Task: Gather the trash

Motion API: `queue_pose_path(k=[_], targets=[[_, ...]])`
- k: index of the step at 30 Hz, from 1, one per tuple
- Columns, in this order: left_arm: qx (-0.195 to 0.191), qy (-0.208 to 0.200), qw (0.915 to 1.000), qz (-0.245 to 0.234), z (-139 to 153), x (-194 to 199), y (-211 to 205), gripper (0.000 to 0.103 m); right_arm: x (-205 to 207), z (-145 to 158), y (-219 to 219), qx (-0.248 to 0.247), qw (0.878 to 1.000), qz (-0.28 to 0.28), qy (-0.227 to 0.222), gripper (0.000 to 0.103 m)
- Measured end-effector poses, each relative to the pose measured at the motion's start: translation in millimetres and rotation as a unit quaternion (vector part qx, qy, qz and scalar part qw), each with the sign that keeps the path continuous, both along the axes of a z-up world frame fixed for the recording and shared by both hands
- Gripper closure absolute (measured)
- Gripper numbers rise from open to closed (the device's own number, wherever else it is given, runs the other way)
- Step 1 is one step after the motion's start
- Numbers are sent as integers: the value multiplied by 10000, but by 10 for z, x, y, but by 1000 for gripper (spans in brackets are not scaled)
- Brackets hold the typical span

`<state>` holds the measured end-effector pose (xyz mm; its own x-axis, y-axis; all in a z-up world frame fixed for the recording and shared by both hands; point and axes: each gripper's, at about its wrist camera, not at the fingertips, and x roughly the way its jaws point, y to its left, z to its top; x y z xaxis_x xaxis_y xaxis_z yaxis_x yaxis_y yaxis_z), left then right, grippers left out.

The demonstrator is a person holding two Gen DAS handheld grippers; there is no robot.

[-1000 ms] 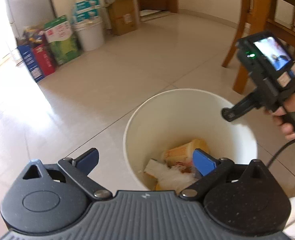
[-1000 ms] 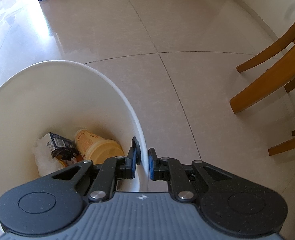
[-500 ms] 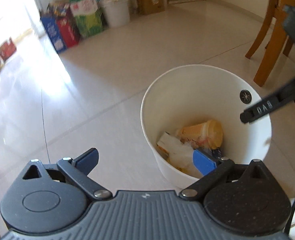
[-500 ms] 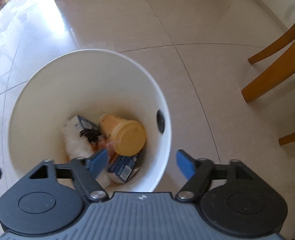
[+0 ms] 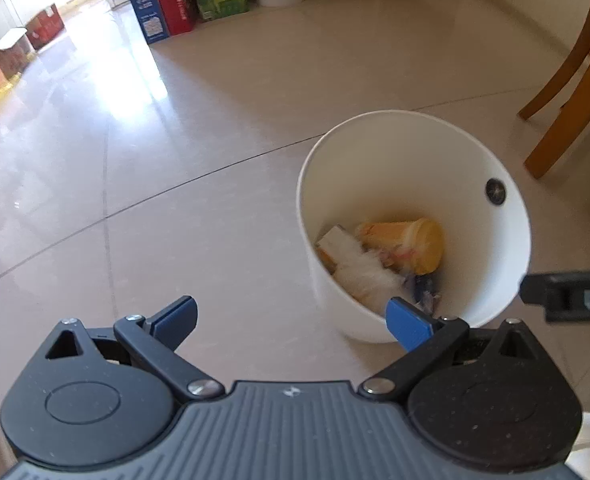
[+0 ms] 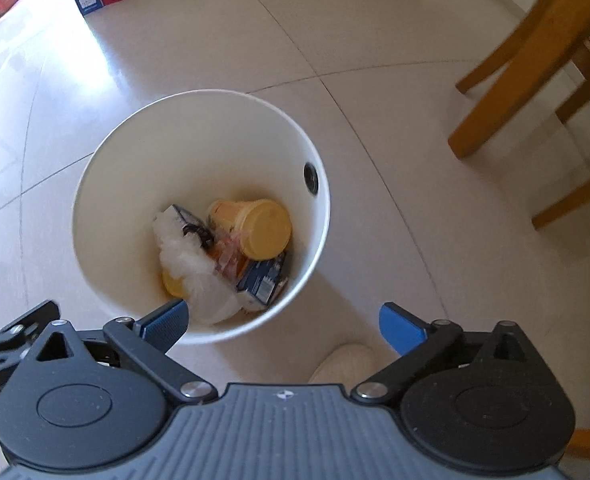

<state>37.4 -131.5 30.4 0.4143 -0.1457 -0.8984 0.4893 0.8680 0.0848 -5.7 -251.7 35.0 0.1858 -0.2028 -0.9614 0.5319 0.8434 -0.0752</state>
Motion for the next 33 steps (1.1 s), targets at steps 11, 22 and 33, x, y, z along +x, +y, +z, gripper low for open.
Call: queue_pose_path(k=[11, 22, 33], targets=[[95, 19, 9999, 129, 130, -75, 39, 3, -169, 115, 190, 23, 9998, 130, -127, 0], [62, 120, 9995, 268, 143, -83, 79, 2, -172, 168, 207, 99, 9992, 330, -220, 0], [59, 187, 9990, 407, 127, -89, 123, 2, -159, 168, 217, 115, 9991, 335, -237, 0]])
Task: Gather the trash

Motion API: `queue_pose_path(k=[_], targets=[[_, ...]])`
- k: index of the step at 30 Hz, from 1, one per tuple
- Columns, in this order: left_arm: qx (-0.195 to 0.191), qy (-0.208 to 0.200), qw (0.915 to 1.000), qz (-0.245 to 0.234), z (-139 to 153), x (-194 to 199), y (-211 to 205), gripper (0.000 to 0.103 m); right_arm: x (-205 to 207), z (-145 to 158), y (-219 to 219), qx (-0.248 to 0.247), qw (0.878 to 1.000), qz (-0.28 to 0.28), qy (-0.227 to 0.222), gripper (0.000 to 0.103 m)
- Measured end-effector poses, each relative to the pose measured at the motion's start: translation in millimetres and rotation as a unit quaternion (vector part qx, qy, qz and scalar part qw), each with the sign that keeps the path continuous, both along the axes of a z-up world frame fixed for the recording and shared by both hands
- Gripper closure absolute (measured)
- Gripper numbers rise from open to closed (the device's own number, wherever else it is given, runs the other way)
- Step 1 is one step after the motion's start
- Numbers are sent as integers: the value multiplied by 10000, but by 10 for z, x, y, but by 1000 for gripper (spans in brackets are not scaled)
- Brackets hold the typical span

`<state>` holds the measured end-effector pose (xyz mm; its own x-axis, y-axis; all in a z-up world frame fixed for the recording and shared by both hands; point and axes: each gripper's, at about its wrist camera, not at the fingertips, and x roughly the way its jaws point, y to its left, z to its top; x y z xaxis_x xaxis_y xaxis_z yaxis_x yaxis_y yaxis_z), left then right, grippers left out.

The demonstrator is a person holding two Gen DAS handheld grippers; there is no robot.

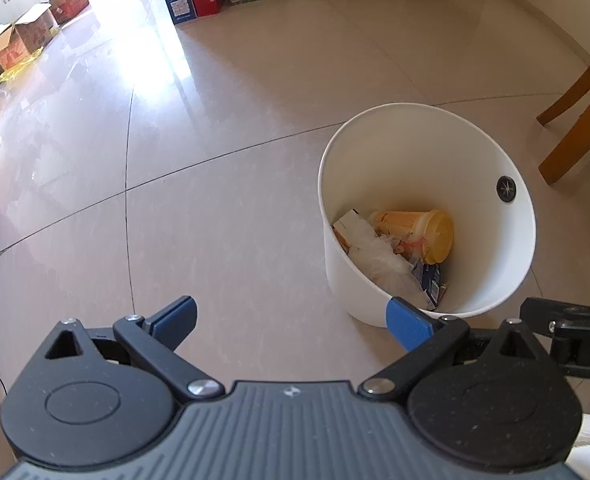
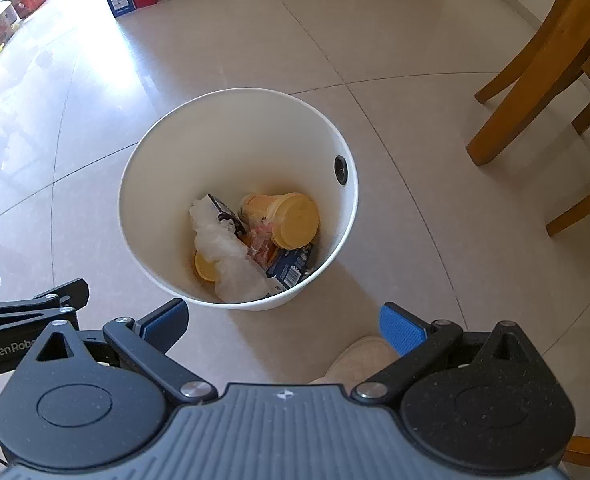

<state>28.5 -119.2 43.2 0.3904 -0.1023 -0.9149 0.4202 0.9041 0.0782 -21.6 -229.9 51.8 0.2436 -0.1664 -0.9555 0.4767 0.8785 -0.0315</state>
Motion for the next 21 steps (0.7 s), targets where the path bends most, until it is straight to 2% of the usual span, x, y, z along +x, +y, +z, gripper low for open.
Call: queue_pose_path(k=[21], targets=[[-57, -35, 10000, -24, 41, -7, 1, 2, -7, 13, -43, 97, 9999, -101, -47, 0]])
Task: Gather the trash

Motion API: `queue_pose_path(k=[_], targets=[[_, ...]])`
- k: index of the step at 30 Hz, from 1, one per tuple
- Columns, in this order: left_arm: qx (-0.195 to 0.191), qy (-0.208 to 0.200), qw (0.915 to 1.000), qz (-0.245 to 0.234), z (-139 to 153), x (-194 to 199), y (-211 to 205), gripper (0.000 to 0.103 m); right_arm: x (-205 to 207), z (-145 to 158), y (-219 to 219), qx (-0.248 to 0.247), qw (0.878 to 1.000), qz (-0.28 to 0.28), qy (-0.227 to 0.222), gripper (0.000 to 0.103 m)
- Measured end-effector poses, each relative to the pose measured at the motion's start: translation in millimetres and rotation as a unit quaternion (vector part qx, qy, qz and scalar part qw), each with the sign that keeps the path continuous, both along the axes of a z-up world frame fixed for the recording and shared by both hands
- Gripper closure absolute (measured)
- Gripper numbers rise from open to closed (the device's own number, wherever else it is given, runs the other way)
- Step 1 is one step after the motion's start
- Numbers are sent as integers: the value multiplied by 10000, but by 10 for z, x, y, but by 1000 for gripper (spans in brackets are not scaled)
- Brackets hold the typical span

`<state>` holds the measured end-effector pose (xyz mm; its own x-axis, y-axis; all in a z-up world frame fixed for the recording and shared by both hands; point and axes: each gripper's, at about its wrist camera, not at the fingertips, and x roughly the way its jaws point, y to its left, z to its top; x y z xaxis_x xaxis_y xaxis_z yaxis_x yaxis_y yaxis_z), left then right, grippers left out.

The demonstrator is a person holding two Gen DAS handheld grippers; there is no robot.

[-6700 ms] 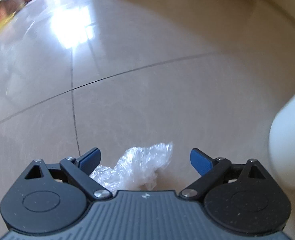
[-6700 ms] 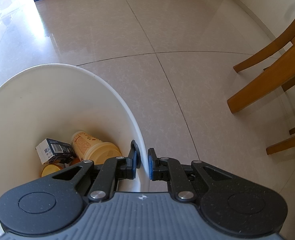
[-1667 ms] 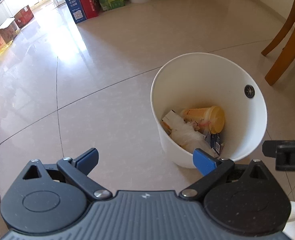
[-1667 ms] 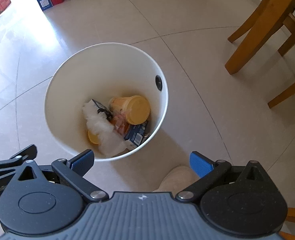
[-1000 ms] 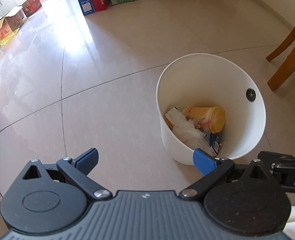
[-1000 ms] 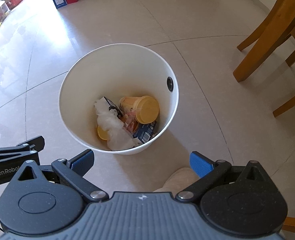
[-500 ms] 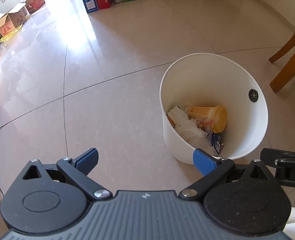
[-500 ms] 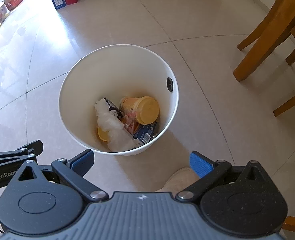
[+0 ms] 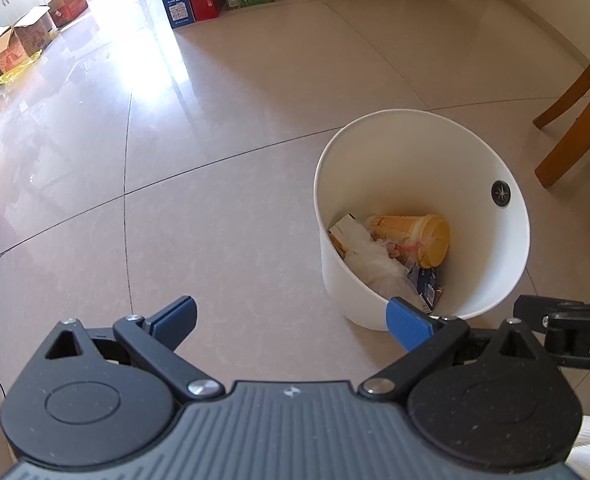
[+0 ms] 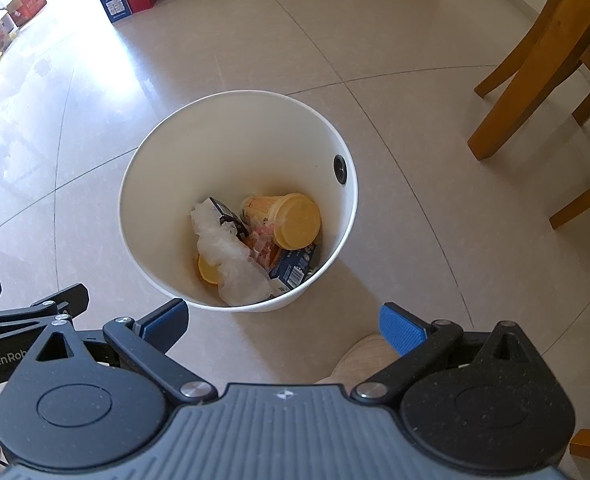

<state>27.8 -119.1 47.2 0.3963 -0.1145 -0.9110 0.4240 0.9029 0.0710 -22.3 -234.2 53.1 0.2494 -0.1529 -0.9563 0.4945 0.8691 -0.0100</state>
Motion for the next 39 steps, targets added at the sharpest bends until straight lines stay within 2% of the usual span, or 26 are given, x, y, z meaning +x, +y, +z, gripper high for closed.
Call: queue_pose_path(k=[39], targets=[[-117, 102, 9999, -57, 35, 27, 37, 2, 2, -14, -18, 31, 10000, -48, 5, 0]])
